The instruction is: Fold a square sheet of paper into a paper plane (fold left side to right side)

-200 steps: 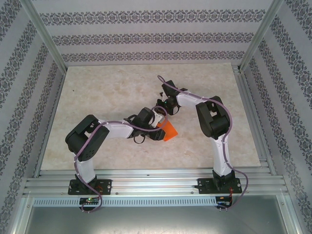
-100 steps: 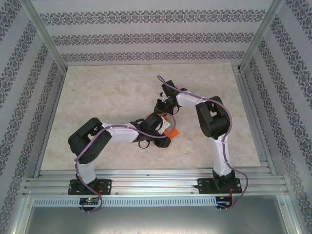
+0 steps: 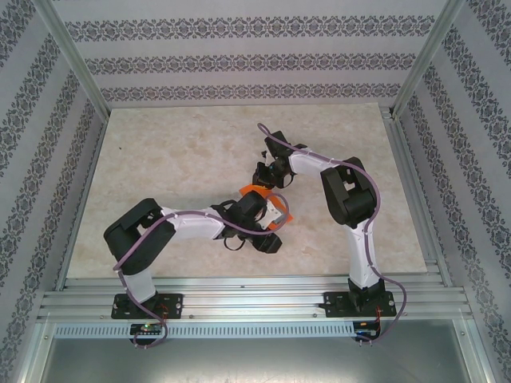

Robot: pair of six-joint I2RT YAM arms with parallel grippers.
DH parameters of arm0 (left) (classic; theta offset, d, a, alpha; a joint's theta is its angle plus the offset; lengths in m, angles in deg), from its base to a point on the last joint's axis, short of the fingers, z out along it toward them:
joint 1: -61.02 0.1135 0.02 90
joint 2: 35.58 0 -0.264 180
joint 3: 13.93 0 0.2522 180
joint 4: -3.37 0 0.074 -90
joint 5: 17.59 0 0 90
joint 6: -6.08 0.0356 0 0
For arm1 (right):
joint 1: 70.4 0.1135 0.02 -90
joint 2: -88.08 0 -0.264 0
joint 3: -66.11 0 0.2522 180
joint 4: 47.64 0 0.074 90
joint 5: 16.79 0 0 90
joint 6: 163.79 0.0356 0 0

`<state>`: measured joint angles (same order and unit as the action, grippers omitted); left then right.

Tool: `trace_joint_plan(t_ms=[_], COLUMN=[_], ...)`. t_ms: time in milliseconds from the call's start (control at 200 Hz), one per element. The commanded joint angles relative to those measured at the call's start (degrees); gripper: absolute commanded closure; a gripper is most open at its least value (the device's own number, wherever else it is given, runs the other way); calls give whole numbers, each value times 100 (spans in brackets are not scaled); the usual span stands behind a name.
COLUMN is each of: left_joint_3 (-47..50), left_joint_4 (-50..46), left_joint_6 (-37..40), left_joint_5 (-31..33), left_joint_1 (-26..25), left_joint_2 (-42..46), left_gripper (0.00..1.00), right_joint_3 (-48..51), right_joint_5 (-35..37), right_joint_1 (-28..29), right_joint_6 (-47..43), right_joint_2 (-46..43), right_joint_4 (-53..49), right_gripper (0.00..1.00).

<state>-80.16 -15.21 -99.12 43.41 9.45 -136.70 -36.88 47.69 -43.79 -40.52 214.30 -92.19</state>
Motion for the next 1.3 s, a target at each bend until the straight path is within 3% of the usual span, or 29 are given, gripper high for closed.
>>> trace_joint_plan(t_ms=[0, 120, 240, 350, 470, 799, 1299], left_joint_3=[136, 463, 840, 1092, 1127, 1125, 1073], left_joint_4=[-25, 65, 241, 443, 603, 773, 400], left_joint_6=[-39, -381, -1123, -1629, -1933, -2141, -1818], left_joint_5=[-232, -190, -165, -369, -470, -373, -265], left_joint_1=[225, 867, 1895, 2711, 3106, 3199, 3203], left_joint_2=[681, 1352, 1761, 1756, 1549, 1270, 1467], left_gripper=[54, 52, 48, 48, 48, 49, 49], right_joint_3=[-124, -232, 18, 619, 1444, 3065, 3560], right_joint_5=[238, 291, 439, 485, 574, 633, 844], right_joint_1=[-18, -68, -211, -389, -463, -294, 630], right_joint_6=[-101, -301, -530, -737, -923, -696, 34], right_joint_2=[11, -459, -1099, -1605, -1969, -2455, -2751], right_joint_4=[103, -74, -234, -287, -235, 46, 44], right_gripper=[85, 76, 66, 58, 54, 48, 49])
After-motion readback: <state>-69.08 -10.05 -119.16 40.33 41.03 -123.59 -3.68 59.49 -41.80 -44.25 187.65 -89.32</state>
